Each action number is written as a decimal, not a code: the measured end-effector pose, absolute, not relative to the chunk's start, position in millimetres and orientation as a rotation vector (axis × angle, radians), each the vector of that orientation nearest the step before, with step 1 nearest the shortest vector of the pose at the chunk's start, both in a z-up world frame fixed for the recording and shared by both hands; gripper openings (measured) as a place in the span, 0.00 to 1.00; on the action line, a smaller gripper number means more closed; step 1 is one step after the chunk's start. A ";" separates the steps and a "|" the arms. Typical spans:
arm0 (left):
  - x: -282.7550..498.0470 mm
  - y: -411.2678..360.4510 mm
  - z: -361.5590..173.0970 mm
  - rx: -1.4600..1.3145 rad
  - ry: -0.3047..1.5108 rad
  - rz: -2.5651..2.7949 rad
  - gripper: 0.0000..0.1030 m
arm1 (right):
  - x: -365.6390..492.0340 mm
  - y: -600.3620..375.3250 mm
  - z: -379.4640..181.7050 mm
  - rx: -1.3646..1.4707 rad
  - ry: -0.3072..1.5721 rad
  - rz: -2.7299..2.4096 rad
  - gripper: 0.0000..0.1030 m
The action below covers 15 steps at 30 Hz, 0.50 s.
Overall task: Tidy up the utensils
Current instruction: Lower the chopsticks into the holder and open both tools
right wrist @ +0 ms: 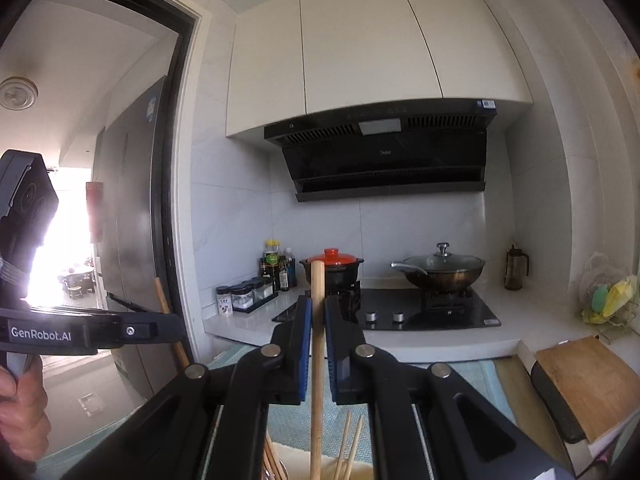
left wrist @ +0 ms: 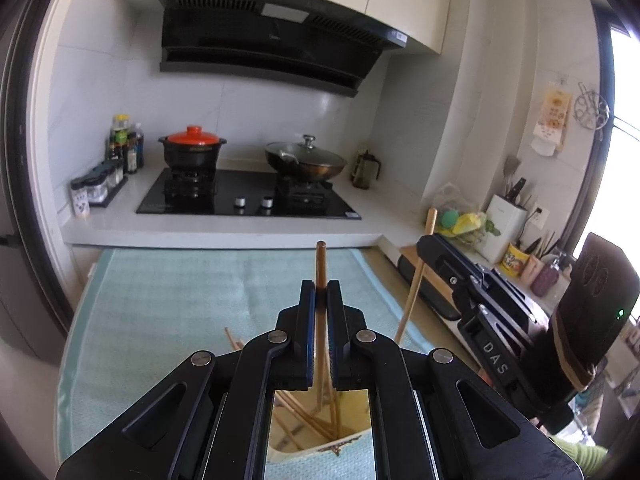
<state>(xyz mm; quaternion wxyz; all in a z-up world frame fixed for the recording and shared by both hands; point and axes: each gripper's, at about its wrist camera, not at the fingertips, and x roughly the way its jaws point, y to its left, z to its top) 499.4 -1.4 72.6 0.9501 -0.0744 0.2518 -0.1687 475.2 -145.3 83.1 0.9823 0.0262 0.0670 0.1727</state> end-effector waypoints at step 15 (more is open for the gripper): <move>543.0 0.4 12.9 -0.170 0.655 -0.253 0.67 | 534.4 -162.0 -0.4 0.120 0.511 0.320 0.14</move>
